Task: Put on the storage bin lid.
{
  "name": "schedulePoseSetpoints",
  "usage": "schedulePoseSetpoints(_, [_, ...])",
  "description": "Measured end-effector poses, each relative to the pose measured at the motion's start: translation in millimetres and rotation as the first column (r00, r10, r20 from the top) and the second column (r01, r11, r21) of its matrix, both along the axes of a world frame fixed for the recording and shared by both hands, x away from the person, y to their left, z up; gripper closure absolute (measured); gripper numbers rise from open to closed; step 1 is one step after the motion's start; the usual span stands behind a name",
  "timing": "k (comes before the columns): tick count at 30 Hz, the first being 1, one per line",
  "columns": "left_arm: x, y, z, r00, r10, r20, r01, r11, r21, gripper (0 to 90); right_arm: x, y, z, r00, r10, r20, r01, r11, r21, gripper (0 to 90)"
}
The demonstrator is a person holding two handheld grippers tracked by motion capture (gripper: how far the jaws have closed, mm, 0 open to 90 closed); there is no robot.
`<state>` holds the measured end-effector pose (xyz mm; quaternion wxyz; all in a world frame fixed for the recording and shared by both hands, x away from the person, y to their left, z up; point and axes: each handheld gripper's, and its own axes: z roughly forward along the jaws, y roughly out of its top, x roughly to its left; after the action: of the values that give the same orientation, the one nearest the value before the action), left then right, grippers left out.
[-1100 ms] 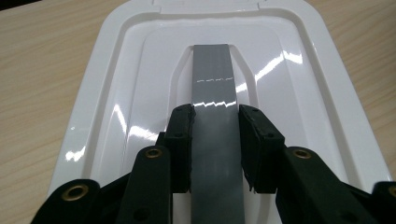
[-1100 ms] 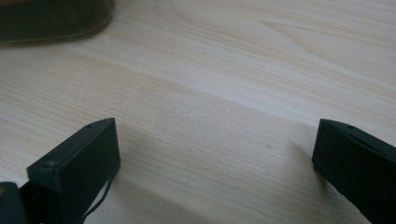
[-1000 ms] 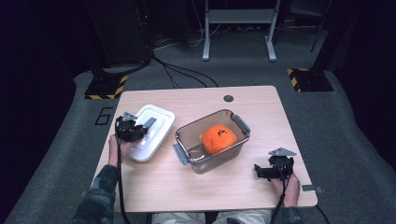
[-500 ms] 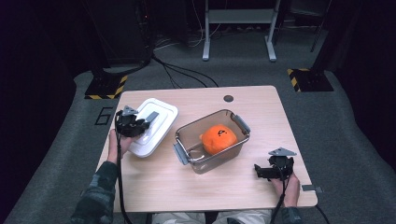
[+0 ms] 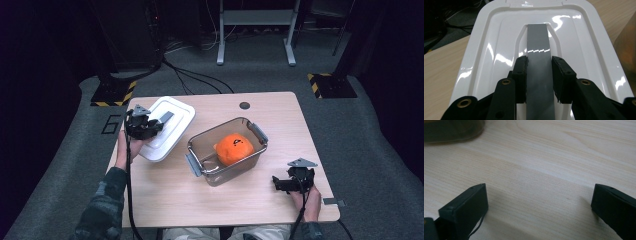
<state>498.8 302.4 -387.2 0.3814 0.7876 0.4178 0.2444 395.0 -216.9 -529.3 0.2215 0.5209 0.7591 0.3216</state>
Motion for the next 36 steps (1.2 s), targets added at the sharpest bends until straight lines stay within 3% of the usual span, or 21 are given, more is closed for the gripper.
schedulePoseSetpoints(15, [-6.9,-27.3,30.1,0.9961,-0.079,0.039,0.079,0.9968,0.013,66.6,-0.1,0.0,0.0,1.0000,-0.001,0.001,0.001,1.000,-0.003,0.0])
schedulePoseSetpoints(23, [-12.4,-50.2,44.9,0.9885,-0.140,0.057,0.138,0.9897,0.038,66.6,-0.1,0.2,0.0,1.0000,-0.003,0.002,0.003,1.000,-0.002,0.0])
schedulePoseSetpoints(30, [-16.5,-69.2,50.0,0.9828,-0.177,0.054,0.176,0.9842,0.022,66.6,-0.1,0.0,0.0,1.0000,-0.002,0.002,0.002,1.000,-0.002,0.0])
schedulePoseSetpoints(36, [-19.0,-83.6,52.3,0.9747,-0.216,0.058,0.214,0.9762,0.033,66.5,0.0,0.4,-0.1,1.0000,-0.008,0.003,0.008,1.000,0.000,0.0])
